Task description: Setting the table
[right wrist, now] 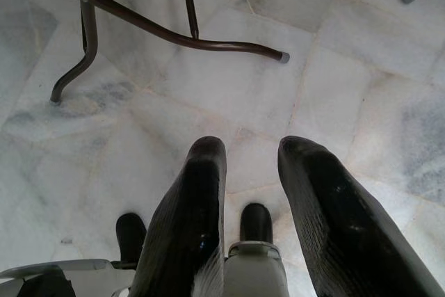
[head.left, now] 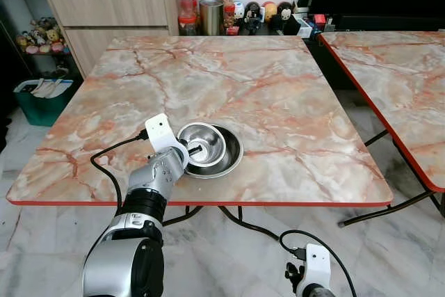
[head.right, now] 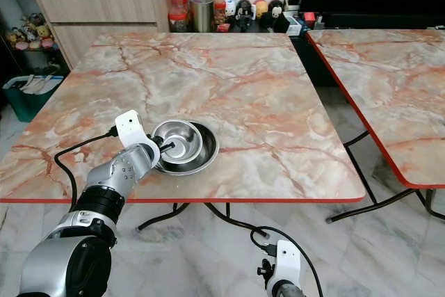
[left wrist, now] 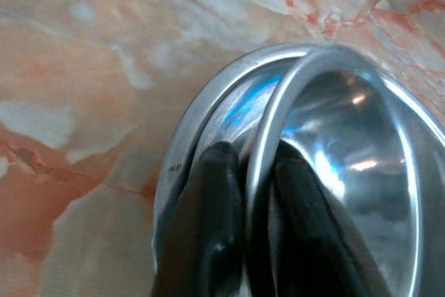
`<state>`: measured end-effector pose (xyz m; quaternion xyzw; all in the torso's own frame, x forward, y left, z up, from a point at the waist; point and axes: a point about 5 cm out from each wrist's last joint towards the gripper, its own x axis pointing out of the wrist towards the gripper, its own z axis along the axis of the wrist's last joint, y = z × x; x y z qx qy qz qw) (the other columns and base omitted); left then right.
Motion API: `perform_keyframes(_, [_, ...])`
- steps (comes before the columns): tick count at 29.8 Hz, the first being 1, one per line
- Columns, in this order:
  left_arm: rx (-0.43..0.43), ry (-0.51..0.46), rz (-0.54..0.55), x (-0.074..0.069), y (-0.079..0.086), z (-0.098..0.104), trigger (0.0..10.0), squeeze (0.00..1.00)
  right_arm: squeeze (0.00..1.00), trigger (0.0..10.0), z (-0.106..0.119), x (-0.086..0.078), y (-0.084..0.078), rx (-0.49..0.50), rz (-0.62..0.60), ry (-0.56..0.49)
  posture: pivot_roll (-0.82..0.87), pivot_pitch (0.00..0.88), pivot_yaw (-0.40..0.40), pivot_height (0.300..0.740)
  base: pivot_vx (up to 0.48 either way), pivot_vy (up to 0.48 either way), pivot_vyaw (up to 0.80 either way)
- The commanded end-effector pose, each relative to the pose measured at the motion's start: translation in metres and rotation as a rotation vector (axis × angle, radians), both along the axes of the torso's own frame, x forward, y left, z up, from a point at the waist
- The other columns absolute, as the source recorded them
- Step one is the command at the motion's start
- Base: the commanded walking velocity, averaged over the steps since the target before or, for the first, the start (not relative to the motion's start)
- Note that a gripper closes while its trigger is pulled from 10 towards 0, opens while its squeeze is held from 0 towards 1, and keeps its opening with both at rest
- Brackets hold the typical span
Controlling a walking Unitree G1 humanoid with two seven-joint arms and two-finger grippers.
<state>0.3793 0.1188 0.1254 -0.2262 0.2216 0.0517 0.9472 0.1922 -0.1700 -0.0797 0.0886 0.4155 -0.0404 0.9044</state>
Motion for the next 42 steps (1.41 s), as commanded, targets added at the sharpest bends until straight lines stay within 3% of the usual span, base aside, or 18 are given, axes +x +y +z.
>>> perform_keyframes(1, [0.019,-0.018,-0.001,0.004,-0.002,0.007,10.0,0.00,0.00,10.0,-0.001,-0.002,0.000,0.005,-0.014,0.008,-0.02,0.000,-0.002,0.736,0.000,0.000,0.00])
perform_keyframes(8, [0.015,-0.023,-0.022,0.004,-0.004,0.009,10.0,0.00,0.00,10.0,-0.001,-0.002,0.000,0.005,-0.013,0.007,-0.02,0.000,-0.002,0.736,0.000,0.000,0.00])
perform_keyframes(9, [0.015,-0.024,-0.025,0.004,-0.004,0.009,10.0,0.28,0.00,10.0,-0.001,-0.002,0.000,0.005,-0.013,0.007,-0.02,0.000,-0.002,0.736,0.000,0.000,0.00])
perform_keyframes(10, [0.014,-0.025,-0.029,0.004,-0.005,0.009,10.0,0.41,0.00,10.0,-0.001,-0.002,0.000,0.005,-0.013,0.007,-0.02,0.000,-0.002,0.736,0.000,0.000,0.00])
perform_keyframes(11, [0.014,-0.026,-0.034,0.004,-0.005,0.009,10.0,0.86,0.00,10.0,-0.001,-0.002,0.000,0.005,-0.013,0.008,-0.02,0.000,-0.002,0.736,0.000,0.000,0.00])
perform_keyframes(12, [0.016,-0.028,-0.045,0.004,-0.006,0.010,10.0,1.00,0.00,10.0,-0.001,-0.002,0.000,0.004,-0.013,0.008,-0.02,0.000,-0.003,0.736,0.000,0.000,0.00])
perform_keyframes(15, [0.023,-0.031,-0.051,0.004,-0.006,0.011,10.0,1.00,0.00,10.0,-0.001,-0.002,0.000,0.004,-0.012,0.009,-0.02,0.000,-0.002,0.736,0.000,0.000,0.00])
perform_keyframes(16, [0.037,-0.032,-0.046,0.003,-0.004,0.011,10.0,0.47,0.00,10.0,-0.001,-0.002,0.000,0.004,-0.013,0.009,-0.02,0.000,-0.003,0.736,0.000,0.000,0.00])
perform_keyframes(17, [0.037,-0.032,-0.046,0.003,-0.004,0.011,10.0,0.47,0.00,10.0,-0.001,-0.002,0.000,0.004,-0.013,0.009,-0.02,0.000,-0.003,0.736,0.000,0.000,0.00])
perform_keyframes(18, [0.060,-0.036,-0.037,0.003,-0.001,0.013,10.0,0.00,0.00,10.0,-0.001,-0.002,0.000,0.004,-0.013,0.009,-0.02,0.000,-0.003,0.736,0.000,0.000,0.00])
perform_keyframes(21, [0.133,-0.064,-0.014,0.004,0.007,0.018,10.0,0.00,0.00,10.0,-0.001,-0.002,0.000,0.004,-0.013,0.008,-0.02,0.000,-0.003,0.736,0.000,0.000,0.00])
perform_keyframes(26, [0.404,-0.249,0.032,0.007,0.027,0.050,10.0,0.00,0.00,10.0,-0.001,-0.002,0.000,0.004,-0.009,0.007,-0.01,0.000,-0.008,0.736,0.000,0.000,0.00])
perform_keyframes(30, [0.487,-0.382,0.096,0.001,0.045,0.056,10.0,0.00,0.00,10.0,0.000,0.001,0.001,0.005,-0.004,-0.001,-0.01,0.000,-0.008,0.736,0.000,0.000,0.00])
perform_keyframes(35, [0.507,-0.394,0.108,-0.002,0.050,0.054,10.0,0.00,0.00,10.0,0.000,0.001,0.001,0.006,-0.004,-0.004,-0.02,0.000,-0.004,0.736,0.000,0.000,0.00])
perform_keyframes(36, [0.714,-0.329,0.237,-0.015,0.102,0.037,10.0,0.00,0.00,10.0,0.001,0.002,0.000,0.005,-0.007,-0.009,-0.01,0.000,-0.013,0.736,0.000,0.000,0.00])
perform_keyframes(37, [0.777,-0.299,0.289,-0.022,0.122,0.031,10.0,0.00,0.00,10.0,0.001,0.002,0.000,0.005,-0.007,-0.010,-0.01,0.000,-0.013,0.736,0.000,0.000,0.00])
perform_keyframes(39, [0.827,-0.262,0.373,-0.036,0.155,0.021,10.0,0.00,0.00,10.0,0.001,0.001,0.000,0.003,-0.006,-0.009,0.00,0.000,-0.016,0.736,0.000,0.000,0.00])
perform_keyframes(42, [0.859,-0.249,0.400,-0.041,0.165,0.018,10.0,0.00,0.00,10.0,0.001,0.001,0.000,0.003,-0.004,-0.008,0.00,0.000,-0.016,0.736,0.000,0.000,0.00])
